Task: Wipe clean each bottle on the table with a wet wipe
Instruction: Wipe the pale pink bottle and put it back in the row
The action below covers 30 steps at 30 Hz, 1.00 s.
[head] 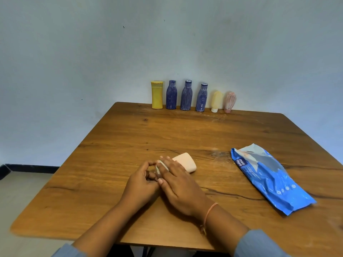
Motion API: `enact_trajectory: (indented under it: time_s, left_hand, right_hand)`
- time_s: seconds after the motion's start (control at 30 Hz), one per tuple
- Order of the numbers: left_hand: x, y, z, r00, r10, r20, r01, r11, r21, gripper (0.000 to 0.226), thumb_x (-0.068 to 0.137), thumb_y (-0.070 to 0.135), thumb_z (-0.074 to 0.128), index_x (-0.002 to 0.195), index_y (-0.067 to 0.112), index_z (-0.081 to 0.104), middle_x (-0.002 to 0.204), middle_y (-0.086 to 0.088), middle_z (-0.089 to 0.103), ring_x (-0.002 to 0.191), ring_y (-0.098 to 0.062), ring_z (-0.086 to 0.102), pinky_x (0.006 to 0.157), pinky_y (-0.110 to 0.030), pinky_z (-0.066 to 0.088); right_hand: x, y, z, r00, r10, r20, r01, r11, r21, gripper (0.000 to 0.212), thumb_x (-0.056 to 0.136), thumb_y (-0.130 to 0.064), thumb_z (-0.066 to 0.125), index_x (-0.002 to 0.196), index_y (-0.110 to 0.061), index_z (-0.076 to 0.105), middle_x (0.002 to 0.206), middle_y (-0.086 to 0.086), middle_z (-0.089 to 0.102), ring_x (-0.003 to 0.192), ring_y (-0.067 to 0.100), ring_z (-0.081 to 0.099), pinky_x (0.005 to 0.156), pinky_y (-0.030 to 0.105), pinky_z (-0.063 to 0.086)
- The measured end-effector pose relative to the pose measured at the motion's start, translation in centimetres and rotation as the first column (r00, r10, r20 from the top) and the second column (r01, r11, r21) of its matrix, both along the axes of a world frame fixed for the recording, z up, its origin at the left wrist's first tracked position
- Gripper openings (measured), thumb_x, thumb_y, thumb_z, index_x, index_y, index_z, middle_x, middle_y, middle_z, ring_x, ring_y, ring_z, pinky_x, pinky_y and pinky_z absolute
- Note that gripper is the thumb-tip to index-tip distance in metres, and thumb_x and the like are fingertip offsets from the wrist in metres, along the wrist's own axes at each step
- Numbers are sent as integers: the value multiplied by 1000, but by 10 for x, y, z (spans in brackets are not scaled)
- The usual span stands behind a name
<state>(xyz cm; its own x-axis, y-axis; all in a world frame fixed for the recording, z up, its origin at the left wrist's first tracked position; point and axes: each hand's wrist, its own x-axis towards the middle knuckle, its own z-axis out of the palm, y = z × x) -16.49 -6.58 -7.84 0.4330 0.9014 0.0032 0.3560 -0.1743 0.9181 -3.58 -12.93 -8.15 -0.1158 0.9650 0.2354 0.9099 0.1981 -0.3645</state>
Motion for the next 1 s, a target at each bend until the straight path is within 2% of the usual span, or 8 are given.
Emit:
enact_trajectory:
  time_s: [0.1, 0.23, 0.47, 0.57, 0.67, 0.77, 0.87, 1.0]
  left_hand:
    - [1, -3, -1, 1000, -14, 27, 14, 1000, -10, 54, 68, 6, 79, 108, 29, 51, 66, 1, 59, 53, 0, 54, 55, -11, 45]
    - [3, -4, 3, 1000, -24, -9, 24, 1000, 3, 57, 67, 8, 80, 105, 34, 47, 69, 1, 59, 54, 2, 55, 55, -7, 44]
    - [-1, -7, -1, 999, -27, -18, 29, 996, 81, 45, 77, 3, 66, 98, 39, 49, 65, 7, 64, 59, 6, 58, 55, -7, 44]
    - [0, -7, -6, 1000, 0, 0, 0, 996, 87, 56, 65, 7, 80, 99, 39, 49, 64, 6, 60, 60, 3, 56, 65, -12, 47]
    - [1, -5, -10, 1000, 0, -24, 3, 995, 97, 60, 62, 13, 84, 98, 44, 48, 69, 5, 61, 66, -1, 59, 71, -20, 51]
    - [-1, -5, -10, 1000, -9, -15, 11, 993, 121, 54, 68, 10, 79, 102, 41, 50, 73, 4, 62, 66, -1, 59, 69, -20, 50]
    - [-2, -8, -9, 999, -22, -46, 29, 987, 157, 46, 78, 6, 66, 106, 39, 50, 76, 7, 63, 69, 2, 59, 61, -13, 47]
    - [-1, -7, -10, 1000, -7, -2, 8, 994, 111, 57, 65, 10, 81, 99, 42, 49, 72, 7, 62, 67, 3, 59, 69, -15, 49]
  right_hand:
    - [31, 4, 0, 995, -88, 44, 89, 996, -16, 55, 98, -43, 16, 148, -18, 17, 156, 0, 14, 143, 11, 4, 111, 19, -5]
    - [43, 14, 4, 959, -283, 10, 282, 955, -90, 53, 101, -39, 22, 148, -15, 17, 156, 3, 14, 144, 14, 3, 113, 26, -2]
    - [-6, 3, 4, 999, -1, 34, 2, 1000, -17, 61, 97, -46, 19, 148, -13, 15, 157, 3, 9, 144, 13, 1, 113, 23, -5]
    - [31, 10, 1, 989, -139, 58, 140, 990, -12, 66, 92, -49, 7, 147, -15, 20, 155, 3, 18, 143, 15, 9, 115, 27, 4]
    - [48, 16, 5, 962, -269, 39, 271, 960, -69, 54, 100, -41, 19, 147, -14, 21, 155, 4, 19, 143, 16, 9, 116, 29, 6]
    - [17, 9, 11, 988, -150, 23, 150, 988, -29, 55, 100, -39, 23, 147, -11, 20, 155, 5, 16, 143, 16, 5, 112, 23, -1]
    - [-10, -2, 6, 1000, -5, -17, 5, 1000, -14, 69, 93, -52, 10, 148, -11, 17, 156, 4, 11, 144, 13, 1, 112, 21, -6]
    - [30, 6, -2, 987, -140, 77, 138, 990, 30, 70, 91, -51, 3, 148, -13, 16, 156, 4, 13, 144, 14, 5, 114, 24, -2]
